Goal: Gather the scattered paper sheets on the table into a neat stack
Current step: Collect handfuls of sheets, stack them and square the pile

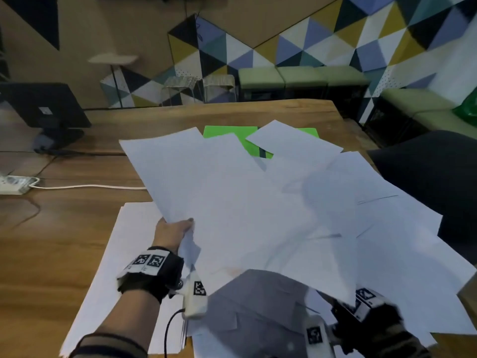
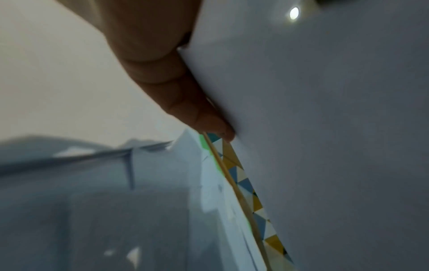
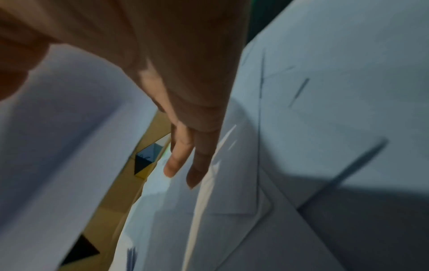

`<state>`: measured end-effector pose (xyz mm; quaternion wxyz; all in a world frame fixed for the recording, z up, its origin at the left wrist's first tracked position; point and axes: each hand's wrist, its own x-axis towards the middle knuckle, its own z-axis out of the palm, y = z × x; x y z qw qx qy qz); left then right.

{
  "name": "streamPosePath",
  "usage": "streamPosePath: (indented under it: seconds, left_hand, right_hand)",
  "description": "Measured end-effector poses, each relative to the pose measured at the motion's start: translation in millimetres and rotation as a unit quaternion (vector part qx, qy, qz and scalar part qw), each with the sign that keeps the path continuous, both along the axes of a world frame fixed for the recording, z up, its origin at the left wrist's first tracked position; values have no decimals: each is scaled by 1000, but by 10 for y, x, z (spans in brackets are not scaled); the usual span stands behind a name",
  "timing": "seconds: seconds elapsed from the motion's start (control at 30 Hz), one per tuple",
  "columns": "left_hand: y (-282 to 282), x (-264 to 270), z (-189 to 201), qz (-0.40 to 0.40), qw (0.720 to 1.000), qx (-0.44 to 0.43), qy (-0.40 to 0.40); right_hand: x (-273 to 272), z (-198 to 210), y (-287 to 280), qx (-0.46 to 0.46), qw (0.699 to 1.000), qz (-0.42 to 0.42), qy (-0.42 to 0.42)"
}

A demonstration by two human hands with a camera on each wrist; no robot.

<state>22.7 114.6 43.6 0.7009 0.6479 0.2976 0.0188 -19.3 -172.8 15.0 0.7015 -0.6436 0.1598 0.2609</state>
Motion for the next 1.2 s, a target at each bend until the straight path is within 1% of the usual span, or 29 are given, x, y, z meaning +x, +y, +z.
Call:
streamPosePath:
  seconds: [0.03,0.07,0.1,0.13,0.17,0.23,0.3,0.33,0.4,0.43,0.47,0.5,0.57,0.67,0.87,0.97,1.07,1.2]
  left_hand:
    - [-22,-35,-79,12,1000,-3,12]
    - [-37,-69,-139,21,1000,-2,22]
    - [-47,-98,-176,24,999,0,32]
    - [-52,-131,-206,22,999,6,40]
    - [-45,-159,-243,19,999,10,49]
    - [0,-203,-310,8,998,18,65]
    - [62,-225,-353,-29,996,27,76]
    - [83,-231,-361,-56,994,38,87]
    - [94,-252,-347,-96,989,46,102]
    - [81,-265,-329,-104,988,44,106]
    - [76,-269,-336,-107,988,40,108]
    - [75,-269,-345,-103,988,30,111]
    - [92,-267,-387,-103,987,0,120]
    - [104,-274,-412,-118,984,-5,136]
    - [253,-233,-413,-105,987,-16,124]
    - [254,-226,-437,-116,984,29,133]
    - [134,-266,-477,-169,973,60,148]
    - [13,-353,-563,-181,969,58,156]
  right_hand:
    - [-17,83,-2,12,1000,11,12]
    - [-41,83,-39,60,997,-30,27]
    - [-59,57,-97,122,988,-90,15]
    - [-53,-3,-149,178,971,-157,12]
    - [-85,20,-200,212,959,-186,-4]
    - [-54,-68,-324,214,950,-226,7]
    - [-31,-108,-397,165,957,-238,27]
    - [-9,-124,-424,122,965,-231,27]
    - [59,-162,-460,-6,980,-199,21]
    - [85,-195,-480,-50,982,-178,21]
    - [91,-218,-492,-75,986,-149,22]
    - [76,-199,-483,-80,989,-122,25]
    - [7,-166,-437,-48,995,-80,40]
    - [-40,-212,-352,-34,996,-64,55]
    - [36,-281,-378,-100,989,-108,26]
    - [79,-302,-395,-140,986,-86,5]
    - [90,-359,-365,-169,984,-50,9]
    - [55,-437,-308,-197,980,-32,10]
